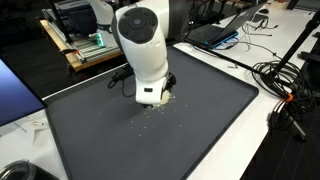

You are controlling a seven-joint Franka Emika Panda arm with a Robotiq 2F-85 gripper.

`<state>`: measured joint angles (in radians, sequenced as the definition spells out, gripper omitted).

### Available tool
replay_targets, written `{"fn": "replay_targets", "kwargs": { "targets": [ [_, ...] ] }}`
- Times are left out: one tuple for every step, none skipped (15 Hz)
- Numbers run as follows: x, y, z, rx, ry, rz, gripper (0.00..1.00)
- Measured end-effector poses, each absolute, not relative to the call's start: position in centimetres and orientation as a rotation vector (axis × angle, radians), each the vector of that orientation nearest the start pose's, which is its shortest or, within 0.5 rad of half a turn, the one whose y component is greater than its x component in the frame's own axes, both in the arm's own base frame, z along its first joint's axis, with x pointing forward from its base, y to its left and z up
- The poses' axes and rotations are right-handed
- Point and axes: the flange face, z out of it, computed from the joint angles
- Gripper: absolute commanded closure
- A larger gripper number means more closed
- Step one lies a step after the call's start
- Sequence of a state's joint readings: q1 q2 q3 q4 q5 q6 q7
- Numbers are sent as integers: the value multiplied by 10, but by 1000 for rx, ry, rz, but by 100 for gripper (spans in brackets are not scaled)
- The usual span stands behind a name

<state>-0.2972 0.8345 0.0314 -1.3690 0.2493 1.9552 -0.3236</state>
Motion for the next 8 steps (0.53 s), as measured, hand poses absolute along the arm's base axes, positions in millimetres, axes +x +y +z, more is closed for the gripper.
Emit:
{"fn": "replay_targets", "kwargs": {
  "targets": [
    [684,-179,200,-2814,94,203,0],
    [680,-184,199,-2805,83,167,0],
    [676,-187,199,-2801,71,130,0],
    [671,-189,200,-2796,58,92,0],
    [666,-190,201,-2790,47,59,0],
    [660,-191,202,-2781,40,23,0],
    [653,-192,204,-2769,35,-12,0],
    [645,-192,206,-2755,35,-48,0]
  ]
}}
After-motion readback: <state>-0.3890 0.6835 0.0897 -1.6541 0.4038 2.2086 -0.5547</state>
